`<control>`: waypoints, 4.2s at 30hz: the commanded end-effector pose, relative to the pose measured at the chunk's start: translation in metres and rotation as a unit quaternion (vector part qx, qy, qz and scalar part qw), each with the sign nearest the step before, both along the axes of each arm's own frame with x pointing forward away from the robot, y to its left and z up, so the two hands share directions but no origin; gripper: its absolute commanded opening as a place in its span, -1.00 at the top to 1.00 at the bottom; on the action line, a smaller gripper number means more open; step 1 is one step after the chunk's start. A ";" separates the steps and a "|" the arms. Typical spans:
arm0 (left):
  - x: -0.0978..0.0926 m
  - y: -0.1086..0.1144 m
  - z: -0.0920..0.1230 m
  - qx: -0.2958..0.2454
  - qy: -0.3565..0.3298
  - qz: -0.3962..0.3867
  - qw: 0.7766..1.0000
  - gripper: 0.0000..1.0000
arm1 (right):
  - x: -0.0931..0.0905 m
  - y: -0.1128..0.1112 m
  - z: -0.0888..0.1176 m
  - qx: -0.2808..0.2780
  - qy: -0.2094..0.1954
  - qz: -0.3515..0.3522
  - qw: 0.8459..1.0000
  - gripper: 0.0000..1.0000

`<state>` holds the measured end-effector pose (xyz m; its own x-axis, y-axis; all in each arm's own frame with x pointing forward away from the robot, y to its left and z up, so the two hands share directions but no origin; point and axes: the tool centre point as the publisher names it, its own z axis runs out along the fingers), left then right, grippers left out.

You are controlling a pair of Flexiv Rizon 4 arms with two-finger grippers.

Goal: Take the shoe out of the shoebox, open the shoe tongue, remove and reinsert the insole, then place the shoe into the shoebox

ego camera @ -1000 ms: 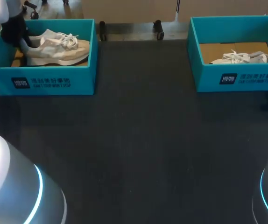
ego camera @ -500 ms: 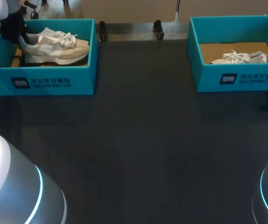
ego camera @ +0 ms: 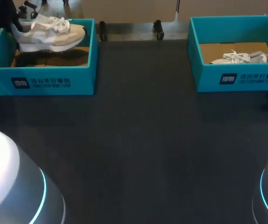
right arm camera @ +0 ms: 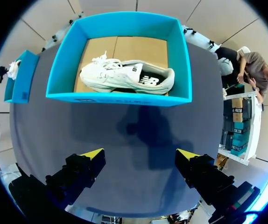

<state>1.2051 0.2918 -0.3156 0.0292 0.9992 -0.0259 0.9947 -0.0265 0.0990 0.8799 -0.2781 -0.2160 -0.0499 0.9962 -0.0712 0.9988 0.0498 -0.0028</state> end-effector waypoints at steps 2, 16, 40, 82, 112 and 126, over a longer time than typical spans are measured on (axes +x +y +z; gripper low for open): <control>-0.024 0.000 0.031 0.000 -0.014 0.004 1.000 1.00 | 0.000 0.000 0.000 0.000 0.000 0.000 1.000 -1.00; -0.036 0.008 0.075 0.015 -0.047 -0.009 0.999 1.00 | 0.000 0.000 0.000 0.000 0.000 0.000 1.000 -1.00; -0.051 0.029 0.121 -0.009 -0.084 -0.024 0.996 1.00 | 0.000 0.000 0.000 0.000 0.000 0.000 1.000 -1.00; -0.141 -0.060 0.166 0.030 -0.092 0.024 0.995 1.00 | 0.000 0.000 0.000 0.000 0.000 0.000 1.000 -1.00; -0.293 -0.192 0.155 0.031 -0.053 0.022 0.998 1.00 | 0.000 0.000 0.000 0.000 0.000 0.000 1.000 -1.00; -0.364 -0.255 0.127 0.035 -0.050 0.004 0.998 1.00 | 0.000 0.000 0.000 0.000 0.000 0.000 1.000 -1.00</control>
